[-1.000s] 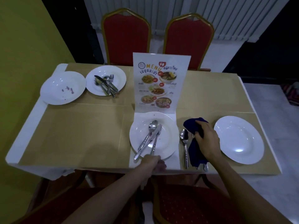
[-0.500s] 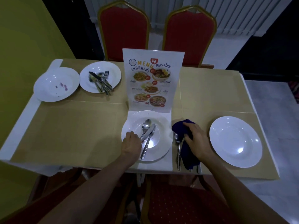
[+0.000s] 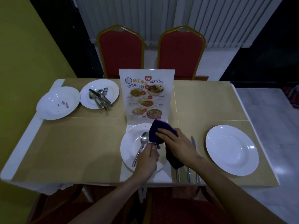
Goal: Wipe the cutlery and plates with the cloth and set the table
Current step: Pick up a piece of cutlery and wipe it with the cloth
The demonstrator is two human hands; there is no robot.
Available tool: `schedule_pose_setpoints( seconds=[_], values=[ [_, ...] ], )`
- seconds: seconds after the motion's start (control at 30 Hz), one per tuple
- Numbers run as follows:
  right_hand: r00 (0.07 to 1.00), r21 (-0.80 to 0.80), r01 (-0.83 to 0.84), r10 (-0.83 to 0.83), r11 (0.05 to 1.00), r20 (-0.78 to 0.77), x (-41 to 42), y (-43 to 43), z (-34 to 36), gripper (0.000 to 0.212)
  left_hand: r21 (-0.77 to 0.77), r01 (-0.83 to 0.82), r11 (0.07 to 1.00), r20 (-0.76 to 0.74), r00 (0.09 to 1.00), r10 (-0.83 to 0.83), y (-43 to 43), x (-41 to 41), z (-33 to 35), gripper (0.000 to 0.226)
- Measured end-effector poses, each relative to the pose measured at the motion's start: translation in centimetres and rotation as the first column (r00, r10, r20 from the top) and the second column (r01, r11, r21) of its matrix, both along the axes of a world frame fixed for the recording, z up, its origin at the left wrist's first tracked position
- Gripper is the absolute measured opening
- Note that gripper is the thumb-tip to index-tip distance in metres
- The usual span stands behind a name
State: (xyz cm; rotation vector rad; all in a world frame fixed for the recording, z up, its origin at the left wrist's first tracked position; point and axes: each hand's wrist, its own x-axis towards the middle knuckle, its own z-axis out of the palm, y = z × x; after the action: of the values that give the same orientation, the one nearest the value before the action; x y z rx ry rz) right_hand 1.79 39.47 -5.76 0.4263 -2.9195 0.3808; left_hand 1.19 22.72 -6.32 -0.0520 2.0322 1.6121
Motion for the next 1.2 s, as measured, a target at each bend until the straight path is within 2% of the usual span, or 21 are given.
schedule_pose_setpoints(
  seconds=[0.1,0.2,0.3,0.37,0.4,0.47,0.53,0.57,0.63,0.67,0.7,0.73,0.77,0.87,0.9,0.97,1.03,1.13,1.17,1.2],
  values=[
    [0.981,0.015,0.195,-0.195,0.981,0.008,-1.3,0.0,1.1,0.081,0.07,-0.061,0.996,-0.023,0.998,0.063,0.4,0.3,1.1,0.028],
    [0.994,0.031,0.08,-0.077,0.996,-0.08,-0.2,-1.3,0.7,0.087,0.115,-0.125,0.985,0.012,0.992,0.124,0.9,-0.7,2.4,0.028],
    [0.993,-0.005,0.069,-0.07,0.998,-0.092,0.0,0.5,1.6,0.077,0.076,-0.038,0.996,-0.088,0.995,0.044,0.6,-0.2,2.8,0.03],
    [0.977,-0.041,0.208,-0.21,0.977,-0.046,-1.7,2.6,2.5,0.065,-0.004,0.034,0.999,-0.18,0.983,-0.034,0.1,0.5,2.4,0.029],
    [0.957,-0.093,0.29,-0.29,0.952,0.017,-2.4,3.7,2.8,0.059,-0.027,0.054,0.998,-0.209,0.976,-0.059,0.0,0.8,2.2,0.028],
    [0.908,-0.301,0.418,-0.409,0.857,0.094,-3.2,5.2,3.3,0.047,-0.021,0.066,0.998,-0.202,0.977,-0.069,-0.3,0.6,2.1,0.024],
    [0.875,-0.442,0.444,-0.484,0.779,0.025,-3.0,5.9,3.8,0.045,-0.026,0.041,0.999,-0.133,0.99,-0.044,-0.4,-0.2,2.1,0.019],
    [0.881,-0.44,0.413,-0.472,0.797,-0.028,-2.5,5.7,3.9,0.046,-0.03,0.027,0.999,-0.103,0.994,-0.03,-0.4,-0.7,2.1,0.017],
    [0.946,-0.322,0.233,-0.291,0.918,-0.144,-1.2,4.4,3.8,0.053,-0.02,0.031,0.999,-0.088,0.996,-0.033,0.1,-1.0,2.7,0.016],
    [0.968,-0.188,0.11,-0.148,0.976,-0.201,-0.6,3.4,3.3,0.06,-0.007,0.045,0.999,-0.108,0.993,-0.045,0.6,-0.9,3.1,0.017],
    [0.975,-0.05,0.005,-0.016,0.999,-0.221,0.0,2.7,2.8,0.069,0.012,0.054,0.998,-0.136,0.989,-0.052,1.0,-0.6,3.4,0.018],
    [0.976,0.037,-0.037,0.044,0.999,-0.212,0.1,2.5,2.6,0.074,0.038,0.051,0.998,-0.154,0.987,-0.044,1.3,-0.1,3.7,0.021],
    [0.978,0.05,-0.002,0.013,0.999,-0.208,-0.1,2.7,2.7,0.075,0.064,0.038,0.997,-0.158,0.987,-0.027,1.5,0.4,3.8,0.022],
    [0.928,-0.086,0.272,-0.285,0.958,-0.239,-1.0,3.7,3.5,0.071,0.111,-0.017,0.994,-0.157,0.987,0.034,1.9,1.4,4.2,0.022],
    [0.923,-0.075,0.275,-0.285,0.959,-0.259,-0.9,3.4,3.6,0.073,0.128,-0.042,0.991,-0.15,0.987,0.061,2.0,1.3,4.4,0.022],
    [0.946,0.048,0.144,-0.123,0.988,-0.3,0.0,2.4,3.0,0.075,0.177,-0.093,0.98,-0.116,0.987,0.115,2.5,0.7,4.8,0.02],
    [0.962,0.085,0.086,-0.06,0.993,-0.266,0.6,2.3,3.0,0.072,0.207,-0.099,0.973,-0.096,0.988,0.121,2.8,0.8,5.0,0.019],
    [0.938,-0.113,0.312,-0.324,0.944,-0.123,-1.2,4.1,4.4,0.052,0.216,-0.063,0.974,-0.092,0.992,0.085,2.7,1.6,5.0,0.022],
    [0.919,-0.254,0.372,-0.392,0.893,-0.035,-1.8,4.7,4.9,0.044,0.218,-0.061,0.974,-0.089,0.993,0.082,2.7,1.7,5.1,0.022],
    [0.905,-0.437,0.405,-0.42,0.804,0.065,-2.4,5.2,5.5,0.039,0.225,-0.063,0.972,-0.088,0.993,0.084,2.7,1.6,5.2,0.021]
  ],
)
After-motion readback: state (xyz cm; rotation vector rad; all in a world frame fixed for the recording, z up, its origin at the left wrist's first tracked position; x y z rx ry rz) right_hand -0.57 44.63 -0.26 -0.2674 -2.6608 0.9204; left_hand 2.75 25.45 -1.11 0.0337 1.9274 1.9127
